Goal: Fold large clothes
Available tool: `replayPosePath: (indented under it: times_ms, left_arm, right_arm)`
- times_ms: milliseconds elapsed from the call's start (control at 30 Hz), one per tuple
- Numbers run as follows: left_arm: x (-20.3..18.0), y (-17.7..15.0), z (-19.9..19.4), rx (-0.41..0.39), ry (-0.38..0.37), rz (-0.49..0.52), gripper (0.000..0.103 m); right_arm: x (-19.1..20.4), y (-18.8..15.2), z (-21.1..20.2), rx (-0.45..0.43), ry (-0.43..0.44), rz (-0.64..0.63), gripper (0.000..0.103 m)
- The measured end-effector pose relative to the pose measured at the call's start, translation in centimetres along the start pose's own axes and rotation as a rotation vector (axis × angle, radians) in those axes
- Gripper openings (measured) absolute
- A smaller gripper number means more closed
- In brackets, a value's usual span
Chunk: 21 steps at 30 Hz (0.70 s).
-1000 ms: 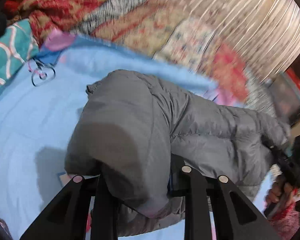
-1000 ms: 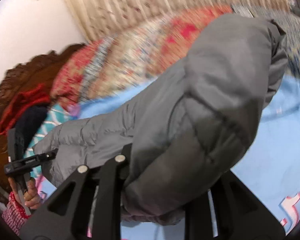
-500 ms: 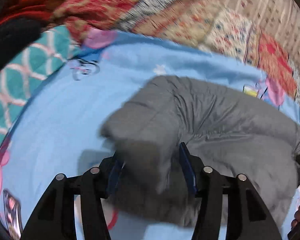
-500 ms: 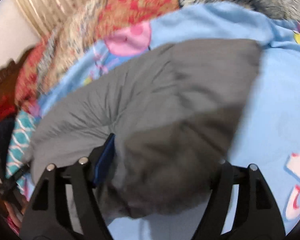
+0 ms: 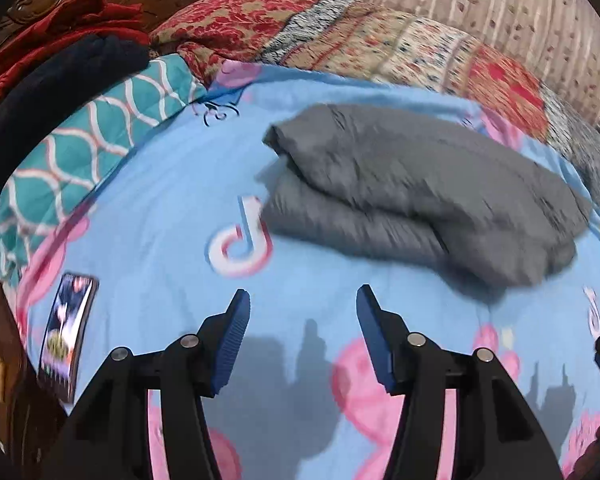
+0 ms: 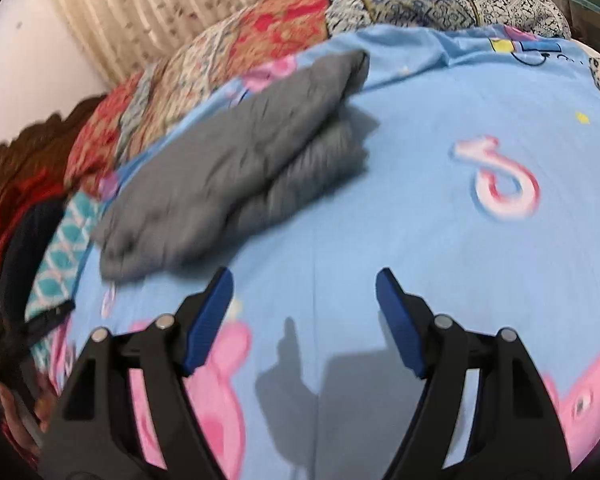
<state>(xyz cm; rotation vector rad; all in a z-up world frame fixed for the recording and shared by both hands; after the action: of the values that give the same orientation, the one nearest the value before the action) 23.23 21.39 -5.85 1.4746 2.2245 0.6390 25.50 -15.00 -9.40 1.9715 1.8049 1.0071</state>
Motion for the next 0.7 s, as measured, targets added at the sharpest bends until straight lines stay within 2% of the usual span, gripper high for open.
replayPosePath:
  times_ms: [100, 267, 500, 700]
  left_arm:
    - [-0.8, -2.1, -1.9, -0.007, -0.011, 0.029, 0.066]
    - [-2.3, -4.6, -4.8, -0.029, -0.037, 0.080, 0.069]
    - [-4.0, -6.5, -8.7, -0.084, -0.093, 0.119, 0.081]
    - [-4.7, -7.6, -11.0, -0.091, -0.113, 0.124, 0.083]
  right_arm:
    - [1.0, -3.0, -2.0, 0.024, 0.018, -0.036, 0.071]
    - [2.8, -5.9, -4.9, 0.027, 0.047, -0.081, 0.073]
    - [5.0, -8.6, -8.1, 0.020, 0.087, -0.119, 0.075]
    - [6.0, -10.3, -9.9, 0.014, 0.092, -0.140, 0.075]
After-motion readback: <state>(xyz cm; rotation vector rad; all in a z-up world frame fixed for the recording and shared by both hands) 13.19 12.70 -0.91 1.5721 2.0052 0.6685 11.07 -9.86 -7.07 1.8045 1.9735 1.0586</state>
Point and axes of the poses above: each gripper's, at about its wrist camera, not at the fingertips, and z roughly the way its jaws point, x to its left, y to its top, the point moved 10 cm from there along z, roughly the way its jaws point, and after that the axes turned 6 degrees about -z, right-handed, at the moved point
